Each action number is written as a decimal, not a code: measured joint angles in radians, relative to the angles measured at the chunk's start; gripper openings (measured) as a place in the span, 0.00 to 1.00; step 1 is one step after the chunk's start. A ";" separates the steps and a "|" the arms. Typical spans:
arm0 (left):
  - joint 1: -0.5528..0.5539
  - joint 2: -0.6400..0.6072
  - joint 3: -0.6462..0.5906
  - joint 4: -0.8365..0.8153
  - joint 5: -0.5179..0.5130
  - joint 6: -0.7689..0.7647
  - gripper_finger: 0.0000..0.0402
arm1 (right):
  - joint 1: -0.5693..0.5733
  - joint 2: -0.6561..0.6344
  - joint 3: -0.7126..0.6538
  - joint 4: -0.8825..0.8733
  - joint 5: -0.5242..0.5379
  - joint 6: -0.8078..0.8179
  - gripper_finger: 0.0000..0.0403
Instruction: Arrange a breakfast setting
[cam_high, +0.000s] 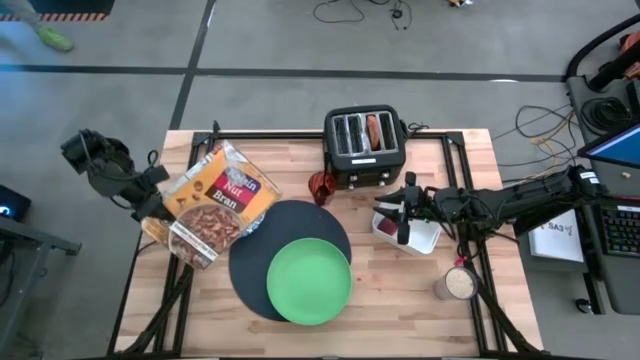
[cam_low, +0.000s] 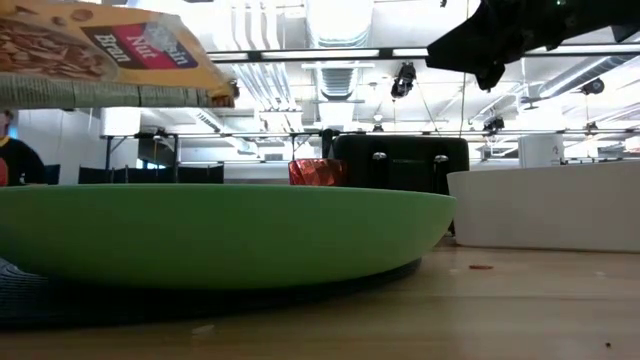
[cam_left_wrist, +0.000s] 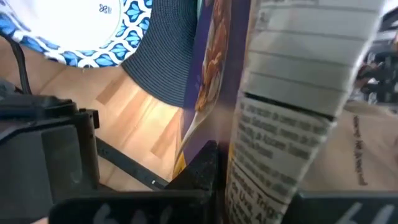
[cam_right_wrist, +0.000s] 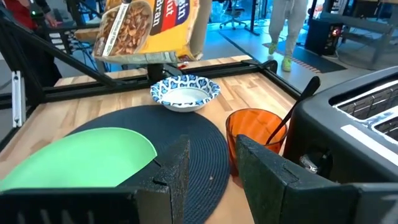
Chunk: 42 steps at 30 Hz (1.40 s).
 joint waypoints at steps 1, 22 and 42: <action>0.000 -0.004 0.000 0.000 0.000 -0.017 0.00 | 0.000 0.000 0.000 0.001 0.000 -0.003 0.30; 0.000 -0.088 -0.088 0.001 0.022 -0.086 0.00 | -0.006 0.004 0.000 -0.002 -0.001 -0.039 0.30; 0.010 -0.086 -0.077 0.002 0.105 -0.155 0.00 | -0.208 0.004 0.054 -0.030 -0.002 -0.129 0.30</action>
